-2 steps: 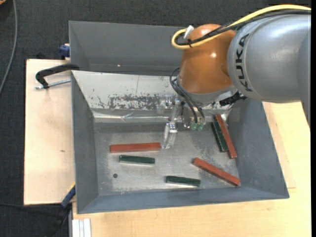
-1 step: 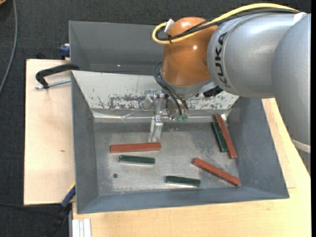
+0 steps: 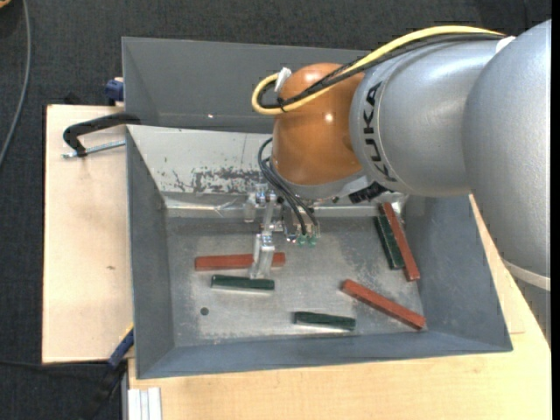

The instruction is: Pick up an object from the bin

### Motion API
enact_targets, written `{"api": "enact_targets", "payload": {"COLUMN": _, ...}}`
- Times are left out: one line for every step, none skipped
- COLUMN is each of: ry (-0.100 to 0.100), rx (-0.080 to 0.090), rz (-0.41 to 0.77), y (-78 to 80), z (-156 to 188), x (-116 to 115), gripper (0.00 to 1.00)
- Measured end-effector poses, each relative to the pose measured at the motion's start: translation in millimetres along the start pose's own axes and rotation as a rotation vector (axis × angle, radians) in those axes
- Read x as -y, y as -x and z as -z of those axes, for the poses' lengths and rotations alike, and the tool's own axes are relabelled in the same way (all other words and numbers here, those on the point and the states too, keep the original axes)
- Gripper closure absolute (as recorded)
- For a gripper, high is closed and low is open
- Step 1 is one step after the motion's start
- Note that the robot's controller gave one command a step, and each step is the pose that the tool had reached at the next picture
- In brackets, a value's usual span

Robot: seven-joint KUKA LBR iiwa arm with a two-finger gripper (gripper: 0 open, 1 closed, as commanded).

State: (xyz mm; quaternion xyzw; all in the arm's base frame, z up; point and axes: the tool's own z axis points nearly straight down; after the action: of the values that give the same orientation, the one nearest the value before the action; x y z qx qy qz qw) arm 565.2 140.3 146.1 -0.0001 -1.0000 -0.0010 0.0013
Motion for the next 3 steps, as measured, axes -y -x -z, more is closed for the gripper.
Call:
{"api": "enact_targets", "payload": {"ry": -0.002, "rx": 0.004, "rz": 0.092, "y": 36.4, "z": -77.6, "x": 30.0, "gripper": 0.0}}
{"api": "enact_targets", "payload": {"ry": 0.0, "rx": 0.003, "rz": 0.0, "y": -14.4, "z": -75.1, "x": -5.6, "gripper": 1.0}}
{"api": "enact_targets", "payload": {"ry": 0.0, "rx": 0.003, "rz": 0.0, "y": -14.3, "z": -75.1, "x": -5.5, "gripper": 1.0}}
